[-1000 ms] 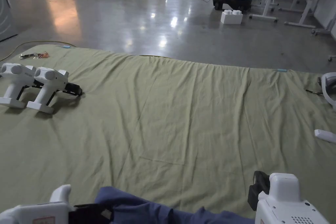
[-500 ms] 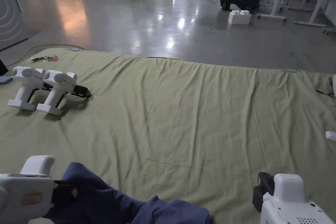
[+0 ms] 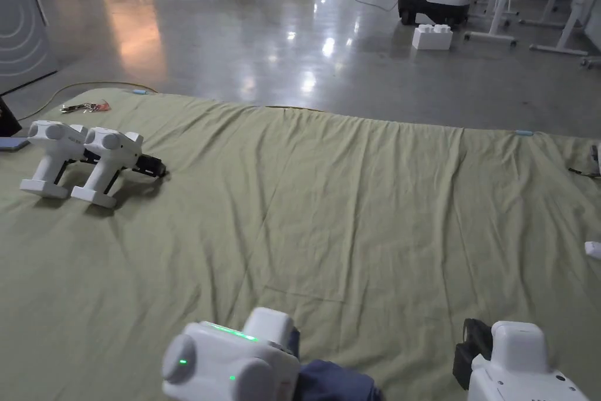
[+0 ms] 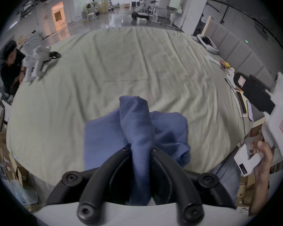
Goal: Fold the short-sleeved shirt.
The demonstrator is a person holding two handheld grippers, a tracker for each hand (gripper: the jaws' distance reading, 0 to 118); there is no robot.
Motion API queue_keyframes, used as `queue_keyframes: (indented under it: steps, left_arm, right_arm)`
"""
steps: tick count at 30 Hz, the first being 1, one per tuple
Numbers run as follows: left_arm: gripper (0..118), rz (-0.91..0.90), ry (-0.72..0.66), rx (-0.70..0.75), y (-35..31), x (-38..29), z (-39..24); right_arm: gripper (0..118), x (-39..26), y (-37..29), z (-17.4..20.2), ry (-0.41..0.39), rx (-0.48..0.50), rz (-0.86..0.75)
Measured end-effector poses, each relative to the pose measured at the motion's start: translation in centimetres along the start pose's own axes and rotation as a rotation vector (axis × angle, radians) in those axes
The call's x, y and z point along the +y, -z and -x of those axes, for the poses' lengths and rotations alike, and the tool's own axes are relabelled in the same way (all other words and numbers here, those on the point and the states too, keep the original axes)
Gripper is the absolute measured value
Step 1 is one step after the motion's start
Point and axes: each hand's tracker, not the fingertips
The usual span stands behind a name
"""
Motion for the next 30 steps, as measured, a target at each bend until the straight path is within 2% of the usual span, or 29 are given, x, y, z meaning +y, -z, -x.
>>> queue_keyframes:
  steps: [7,11,13,14,15,16,21,23,24,25,26,27,30]
  left_arm:
    - [17,0.048,0.003,-0.044,5.9,-0.4,-5.3]
    - [19,0.064,-0.048,-0.040,7.3,-0.5,-5.0]
    - [29,0.067,-0.091,-0.106,6.8,-0.3,-4.1]
    - [44,0.065,-0.105,-0.142,6.4,-0.2,-3.7]
    - [68,0.063,-0.125,-0.195,5.8,-0.1,-3.1]
    - [74,0.065,-0.138,-0.230,4.9,0.0,-2.7]
    - [74,-0.043,-0.173,-0.295,0.4,0.6,-0.6]
    - [72,-0.074,-0.189,-0.293,-0.3,0.5,0.2]
    - [62,-0.089,-0.188,-0.292,-0.1,0.5,0.4]
    - [41,-0.085,-0.179,-0.286,0.3,0.6,0.3]
    - [15,-0.075,-0.173,-0.283,0.9,0.7,0.2]
    - [11,-0.059,-0.179,-0.277,1.8,0.6,0.0]
    - [10,0.019,-0.163,-0.247,5.0,0.2,-1.2]
  right_arm:
    - [6,-0.5,-0.2,-0.7,-0.004,-0.010,0.011]
    - [5,-0.7,-0.1,-1.3,0.003,-0.018,0.016]
    - [6,-0.7,-0.2,-1.4,0.006,-0.021,0.019]
    - [6,-0.7,-0.2,-1.5,0.006,-0.022,0.019]
    - [6,-0.7,-0.3,-1.5,0.007,-0.022,0.020]
    - [6,-0.7,-0.3,-1.6,0.008,-0.022,0.019]
    - [6,-0.7,-0.6,-1.6,0.013,-0.021,0.018]
    - [6,-0.8,-0.7,-1.6,0.016,-0.019,0.020]
    - [5,-0.8,-0.7,-1.6,0.016,-0.019,0.019]
    - [6,-0.9,-0.6,-1.6,0.018,-0.019,0.021]
    - [5,-0.9,-0.6,-1.6,0.020,-0.017,0.022]
    - [6,-0.9,-0.6,-1.6,0.023,-0.016,0.024]
    - [6,-1.1,-0.6,-1.5,0.024,-0.016,0.028]
